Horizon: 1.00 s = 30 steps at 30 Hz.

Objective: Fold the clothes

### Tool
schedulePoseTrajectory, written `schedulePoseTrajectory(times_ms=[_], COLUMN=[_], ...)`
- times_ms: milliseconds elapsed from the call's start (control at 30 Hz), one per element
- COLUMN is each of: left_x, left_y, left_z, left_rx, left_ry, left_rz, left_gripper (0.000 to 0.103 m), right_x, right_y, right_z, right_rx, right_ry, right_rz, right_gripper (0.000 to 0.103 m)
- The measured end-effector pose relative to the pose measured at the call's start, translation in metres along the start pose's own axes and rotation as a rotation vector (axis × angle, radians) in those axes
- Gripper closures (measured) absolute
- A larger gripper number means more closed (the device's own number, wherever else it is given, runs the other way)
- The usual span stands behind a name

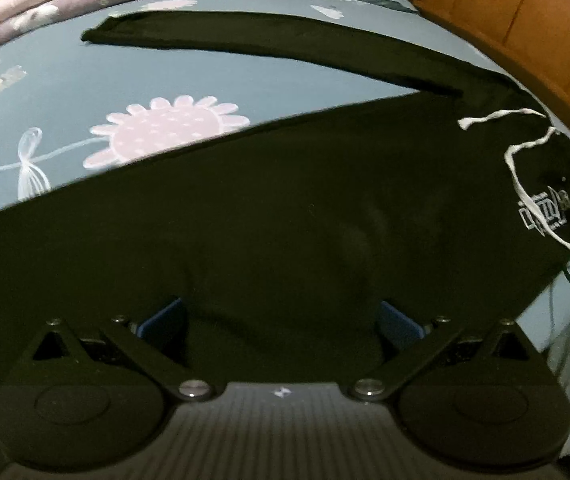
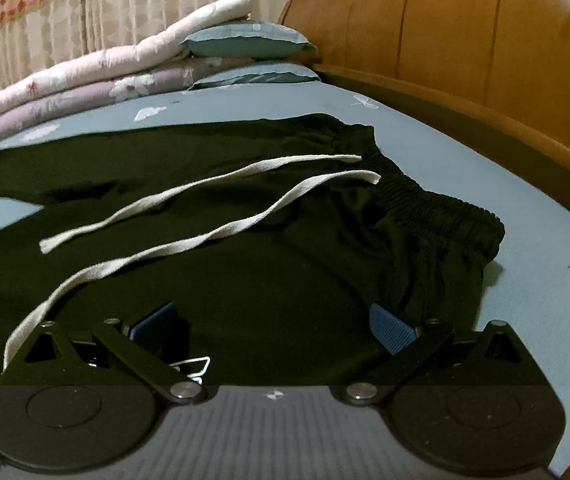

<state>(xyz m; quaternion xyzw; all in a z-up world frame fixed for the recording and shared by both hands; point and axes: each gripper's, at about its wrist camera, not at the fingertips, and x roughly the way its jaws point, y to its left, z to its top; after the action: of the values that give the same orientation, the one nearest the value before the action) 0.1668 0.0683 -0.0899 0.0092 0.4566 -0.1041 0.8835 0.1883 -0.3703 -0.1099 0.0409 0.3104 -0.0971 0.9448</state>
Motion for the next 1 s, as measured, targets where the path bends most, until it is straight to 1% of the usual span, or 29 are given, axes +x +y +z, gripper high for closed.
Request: schedulePoseTrajectory(times_ms=[67,133,267,367,400,467,567,633,700,767,833,867,933,1000], left_x=[-0.006,-0.008,0.004,0.016,0.019,0.019,0.012,0.005,-0.002,-0.009,-0.013,-0.012,-0.004,0.003], left_y=[-0.003,-0.006,-0.021,-0.029,-0.031,-0.035,-0.04,-0.042,-0.048,-0.058,-0.073,-0.079,-0.093,-0.096], left_z=[0.008,0.016,0.023,0.018,0.015,0.007,-0.005,-0.008,-0.007,-0.002,0.003,0.004,0.004,-0.002], left_rx=[0.012,0.013,0.044,0.052,0.055,0.099,0.152,0.175,0.203,0.24,0.29,0.31,0.343,0.335], left_ry=[-0.036,-0.057,-0.042,-0.006,0.005,0.002,0.023,0.032,0.016,-0.021,-0.064,-0.072,-0.062,-0.035], left_rz=[-0.002,-0.031,-0.06,-0.072,-0.069,-0.033,0.02,0.033,0.056,0.062,0.03,0.014,-0.012,-0.028], left_gripper=[0.001,0.001,0.001,0.001,0.001,0.001,0.001,0.001,0.001,0.001,0.001,0.001,0.001,0.001], right_x=[0.0,0.0,-0.001,-0.001,-0.001,-0.001,-0.001,-0.001,-0.001,-0.001,-0.001,-0.001,-0.001,-0.001], right_y=[0.004,0.005,0.005,0.005,0.004,0.004,0.005,0.005,0.004,0.004,0.004,0.004,0.003,0.003], right_z=[-0.001,-0.001,-0.002,-0.002,-0.002,-0.002,-0.002,-0.002,-0.002,-0.002,-0.002,-0.002,-0.002,-0.002], right_rx=[-0.022,-0.027,-0.025,-0.027,-0.027,-0.027,-0.029,-0.031,-0.031,-0.031,-0.03,-0.03,-0.03,-0.03], right_ry=[0.003,0.003,0.002,0.001,0.001,0.001,0.001,0.001,0.001,0.001,0.0,0.0,0.0,0.0], right_rz=[-0.013,-0.017,-0.016,-0.018,-0.017,-0.016,-0.019,-0.02,-0.019,-0.019,-0.018,-0.018,-0.018,-0.017], right_gripper=[0.0,0.0,0.0,0.0,0.0,0.0,0.0,0.0,0.0,0.0,0.0,0.0,0.0,0.0])
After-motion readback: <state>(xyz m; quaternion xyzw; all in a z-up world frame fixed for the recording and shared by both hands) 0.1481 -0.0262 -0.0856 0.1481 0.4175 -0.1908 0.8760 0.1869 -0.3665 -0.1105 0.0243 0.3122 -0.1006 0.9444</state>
